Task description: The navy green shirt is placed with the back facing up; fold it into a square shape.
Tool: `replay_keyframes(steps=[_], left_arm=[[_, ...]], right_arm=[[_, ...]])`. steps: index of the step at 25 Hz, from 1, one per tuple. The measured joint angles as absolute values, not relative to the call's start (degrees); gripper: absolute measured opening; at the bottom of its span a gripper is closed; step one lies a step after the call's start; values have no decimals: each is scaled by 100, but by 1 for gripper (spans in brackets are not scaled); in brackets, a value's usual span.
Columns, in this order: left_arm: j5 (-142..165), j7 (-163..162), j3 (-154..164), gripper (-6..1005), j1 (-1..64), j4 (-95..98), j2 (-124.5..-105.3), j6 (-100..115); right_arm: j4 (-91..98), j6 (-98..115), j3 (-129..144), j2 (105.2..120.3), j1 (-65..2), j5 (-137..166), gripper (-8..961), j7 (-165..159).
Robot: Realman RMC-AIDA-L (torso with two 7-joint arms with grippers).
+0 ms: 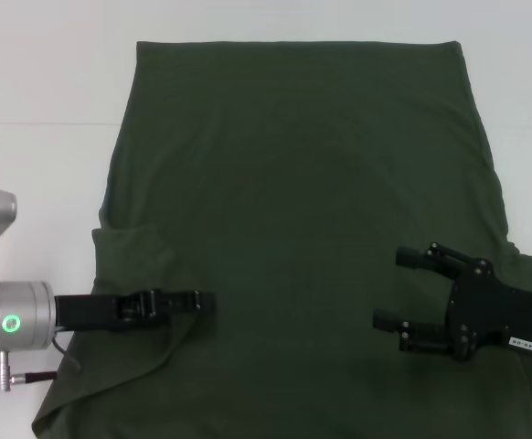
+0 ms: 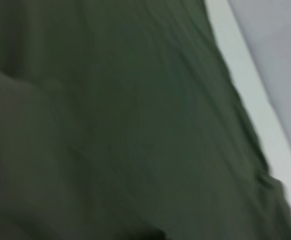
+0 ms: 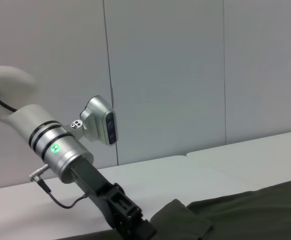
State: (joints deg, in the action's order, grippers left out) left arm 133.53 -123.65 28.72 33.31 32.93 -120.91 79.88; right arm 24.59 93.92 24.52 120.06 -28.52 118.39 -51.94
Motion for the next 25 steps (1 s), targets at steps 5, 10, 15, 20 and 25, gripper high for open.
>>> replay_keyframes(steps=[5,10,15,20,25], left_arm=[[13338,-12393,2840,864,3431,3203,-11958,9099],[13317,-11893,2795,864,3356,3329,-11860,9309],[13265,-10256,2751,863,3088,3732,-11872,9468],[13042,-8451,2518,862,2663,4249,-12040,9686],[12746,-7520,2325,861,2315,4446,-12145,9811]], right_arm=[[2464,9405,2452,12005,-2842,11839,942,-5194],[2454,9405,2446,12005,-2838,11838,942,-5194],[2472,9413,2391,12003,-2809,11834,942,-5367],[2648,9514,2335,11976,-2684,11831,942,-5662],[3006,9612,2215,11978,-2467,11829,942,-6035]])
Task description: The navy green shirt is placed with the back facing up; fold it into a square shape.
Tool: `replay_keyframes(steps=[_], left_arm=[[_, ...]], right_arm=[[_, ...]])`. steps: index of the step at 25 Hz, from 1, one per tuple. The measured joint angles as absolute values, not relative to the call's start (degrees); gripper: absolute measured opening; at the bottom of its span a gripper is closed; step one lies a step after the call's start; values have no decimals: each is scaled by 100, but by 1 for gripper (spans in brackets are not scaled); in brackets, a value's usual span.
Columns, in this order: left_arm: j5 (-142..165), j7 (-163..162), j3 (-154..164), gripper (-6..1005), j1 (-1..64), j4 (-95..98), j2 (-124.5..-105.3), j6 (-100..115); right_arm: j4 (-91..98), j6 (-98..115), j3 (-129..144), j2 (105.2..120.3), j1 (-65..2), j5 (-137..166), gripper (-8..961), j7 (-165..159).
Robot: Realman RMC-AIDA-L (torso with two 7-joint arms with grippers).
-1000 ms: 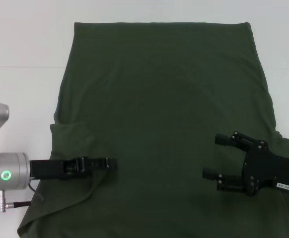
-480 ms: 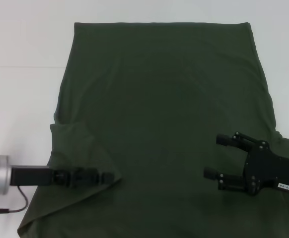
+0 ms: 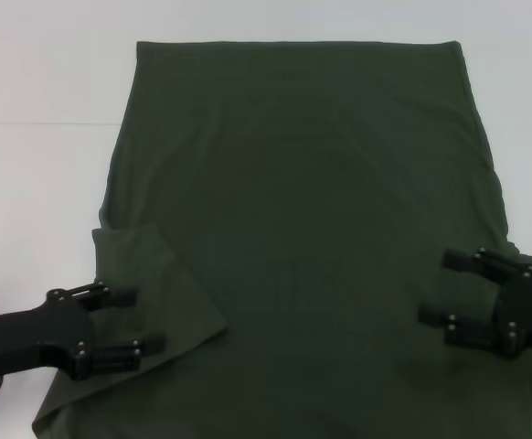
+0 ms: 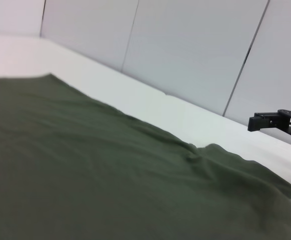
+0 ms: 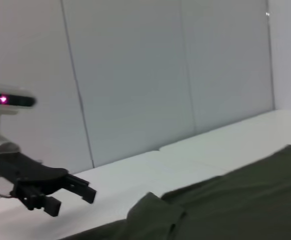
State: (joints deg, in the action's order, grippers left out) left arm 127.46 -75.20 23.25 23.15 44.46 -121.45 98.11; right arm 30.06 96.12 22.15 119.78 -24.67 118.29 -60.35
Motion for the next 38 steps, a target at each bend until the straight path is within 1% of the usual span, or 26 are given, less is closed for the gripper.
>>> replay_keyframes(steps=[3,7,11,13,15,18,21,23,25,29,34,38], left_arm=[[12712,-7415,2203,863,2213,4532,-12165,9891],[12711,-7414,2095,868,2187,4550,-12143,10095],[12708,-7407,1945,867,2177,4653,-12105,10365],[12708,-7404,1923,867,2171,4696,-12097,10395],[12708,-7401,1910,867,2174,4735,-12089,10422],[12708,-7391,1917,867,2203,4765,-12080,10442],[12708,-7374,1928,868,2237,4771,-12070,10442],[12708,-7361,1922,868,2257,4776,-12060,10446],[12709,-7337,1934,868,2273,4781,-12051,10453],[12711,-7231,1957,868,2289,4783,-12044,10461],[12710,-7186,1951,867,2298,4783,-12038,10472],[12709,-7175,1942,867,2298,4788,-12038,10512]], right_arm=[[3635,9691,2213,11975,-2284,11841,941,-6933],[5040,9749,2248,11958,-2017,11978,941,-8969],[6463,10038,2252,11856,-1924,12437,941,-10903],[7007,10272,2262,11737,-1979,12827,941,-11919],[7233,10479,2270,11584,-2082,13168,941,-12841],[7113,10788,2275,11268,-2260,13612,941,-13772],[6840,10918,2265,11042,-2362,13986,941,-14152],[6643,10919,2265,10931,-2406,14267,941,-14345],[6451,10891,2266,10852,-2440,14516,941,-14473],[6037,10803,2248,10810,-2543,14877,940,-14599],[5453,10433,2308,10863,-2698,15109,940,-14598],[5016,10061,2401,10854,-2798,15247,940,-14522]])
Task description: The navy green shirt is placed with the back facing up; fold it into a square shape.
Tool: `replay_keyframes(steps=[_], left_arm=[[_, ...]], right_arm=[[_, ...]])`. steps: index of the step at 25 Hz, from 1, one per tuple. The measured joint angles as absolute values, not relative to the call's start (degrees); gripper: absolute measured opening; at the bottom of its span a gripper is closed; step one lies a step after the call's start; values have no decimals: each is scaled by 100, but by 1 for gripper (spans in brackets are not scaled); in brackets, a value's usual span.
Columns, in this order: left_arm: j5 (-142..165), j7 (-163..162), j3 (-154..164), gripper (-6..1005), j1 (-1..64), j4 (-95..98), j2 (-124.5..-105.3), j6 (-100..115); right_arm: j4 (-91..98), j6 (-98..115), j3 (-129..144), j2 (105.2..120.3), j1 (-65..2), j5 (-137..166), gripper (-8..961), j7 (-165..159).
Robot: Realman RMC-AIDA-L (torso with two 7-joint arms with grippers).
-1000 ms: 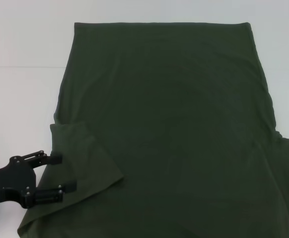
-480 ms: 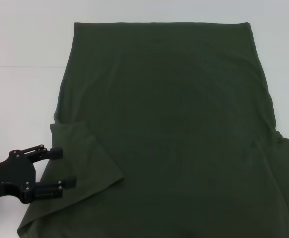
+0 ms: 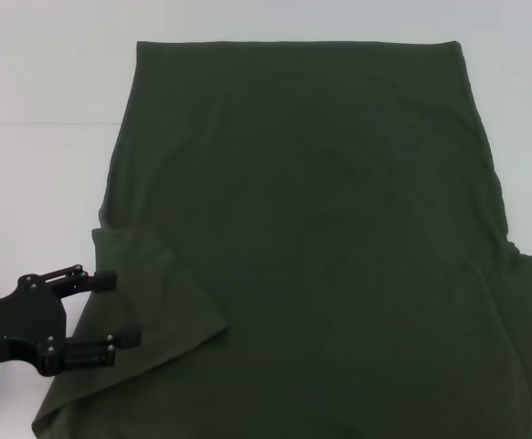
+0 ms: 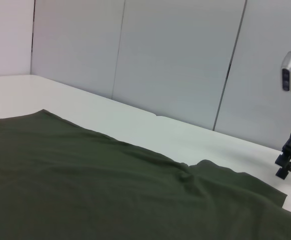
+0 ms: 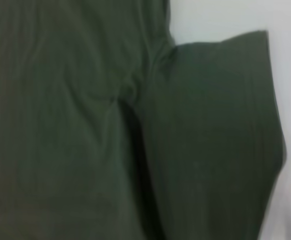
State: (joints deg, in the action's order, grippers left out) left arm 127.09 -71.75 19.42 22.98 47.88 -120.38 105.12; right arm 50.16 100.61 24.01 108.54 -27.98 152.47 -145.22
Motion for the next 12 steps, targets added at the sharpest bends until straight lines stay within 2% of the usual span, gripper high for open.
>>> replay_keyframes(steps=[12], left_arm=[[12708,-7172,1910,866,2292,4790,-12040,10530]], right_arm=[[4479,9451,2680,10814,-2973,15278,940,-14584]])
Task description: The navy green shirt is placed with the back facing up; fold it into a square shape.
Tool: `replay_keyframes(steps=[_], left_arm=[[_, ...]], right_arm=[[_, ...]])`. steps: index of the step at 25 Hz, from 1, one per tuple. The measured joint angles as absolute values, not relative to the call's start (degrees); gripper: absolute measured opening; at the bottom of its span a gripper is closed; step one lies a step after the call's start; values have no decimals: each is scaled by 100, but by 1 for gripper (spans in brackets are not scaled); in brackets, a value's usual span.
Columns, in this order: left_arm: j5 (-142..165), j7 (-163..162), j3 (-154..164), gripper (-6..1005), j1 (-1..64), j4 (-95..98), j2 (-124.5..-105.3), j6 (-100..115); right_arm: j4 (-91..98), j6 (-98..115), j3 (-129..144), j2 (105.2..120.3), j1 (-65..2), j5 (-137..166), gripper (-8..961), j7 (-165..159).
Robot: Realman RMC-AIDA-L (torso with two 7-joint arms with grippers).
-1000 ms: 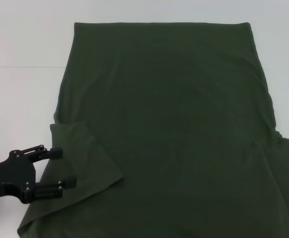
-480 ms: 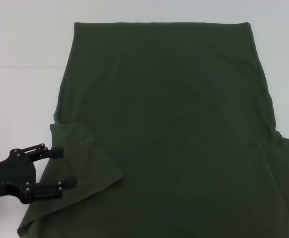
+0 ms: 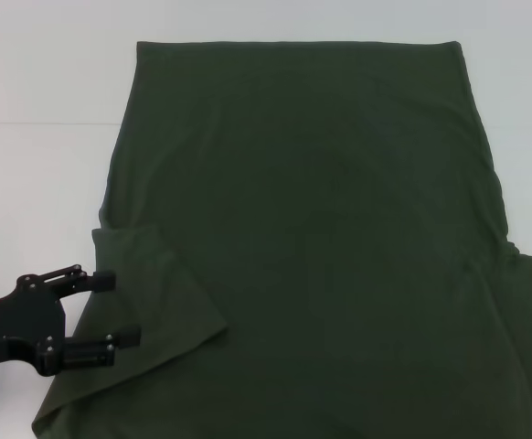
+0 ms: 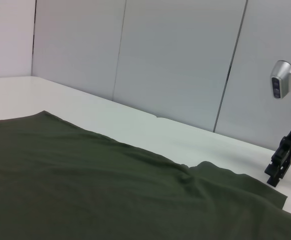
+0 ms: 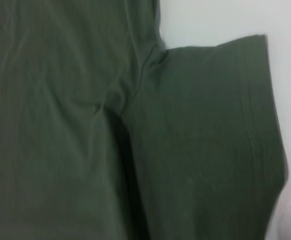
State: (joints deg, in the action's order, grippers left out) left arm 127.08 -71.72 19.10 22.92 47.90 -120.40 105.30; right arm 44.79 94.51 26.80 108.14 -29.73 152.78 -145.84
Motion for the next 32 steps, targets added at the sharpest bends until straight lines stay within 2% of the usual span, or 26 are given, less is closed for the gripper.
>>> replay_keyframes(steps=[18,32], left_arm=[[12709,-7183,1930,865,2303,4790,-12041,10529],[12709,-7207,1934,865,2314,4790,-12041,10522]], right_arm=[[4328,9162,3001,10893,-3116,15343,940,-14642],[4316,9065,3024,10973,-3243,15330,896,-14643]])
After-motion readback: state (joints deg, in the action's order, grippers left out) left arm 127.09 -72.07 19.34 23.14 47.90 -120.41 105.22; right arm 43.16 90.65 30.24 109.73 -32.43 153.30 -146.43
